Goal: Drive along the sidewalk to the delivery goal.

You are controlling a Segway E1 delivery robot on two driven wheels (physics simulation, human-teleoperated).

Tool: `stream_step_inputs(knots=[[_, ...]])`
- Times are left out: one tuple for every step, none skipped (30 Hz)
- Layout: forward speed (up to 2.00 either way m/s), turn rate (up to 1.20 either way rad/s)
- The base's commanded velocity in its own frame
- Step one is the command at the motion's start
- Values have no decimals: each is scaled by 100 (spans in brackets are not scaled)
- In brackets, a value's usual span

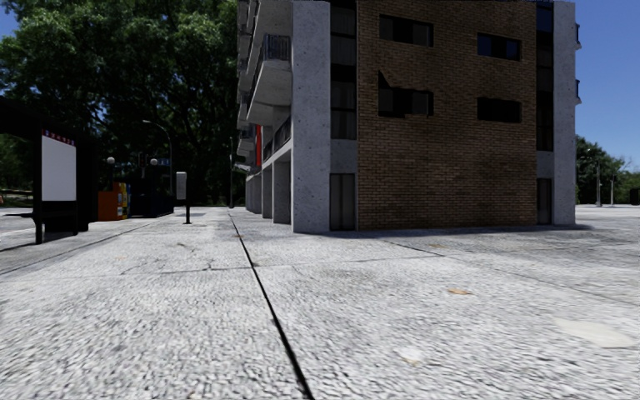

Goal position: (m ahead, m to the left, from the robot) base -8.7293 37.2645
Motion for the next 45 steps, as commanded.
stream_step_inputs(knots=[[200, 21], [200, 21], [200, 20], [200, 20], [200, 20], [200, 20], [200, 20], [200, 23], [200, 31], [200, 31], [200, 35], [200, 36], [200, 36], [200, 36], [200, 37], [200, 37], [200, 37], [200, 37], [200, 37], [200, 37], [200, 37], [200, 37], [200, 37], [200, 37], [200, 37], [200, 30], [200, 11], [200, 3], [200, 3], [200, 0], [200, 0], [200, 0], [200, 0], [200, 0], [200, 0], [200, 0], [200, 0], [200, 0], [200, 0], [200, 0], [200, 0], [200, 0], [200, 0], [200, 0], [200, 0]])
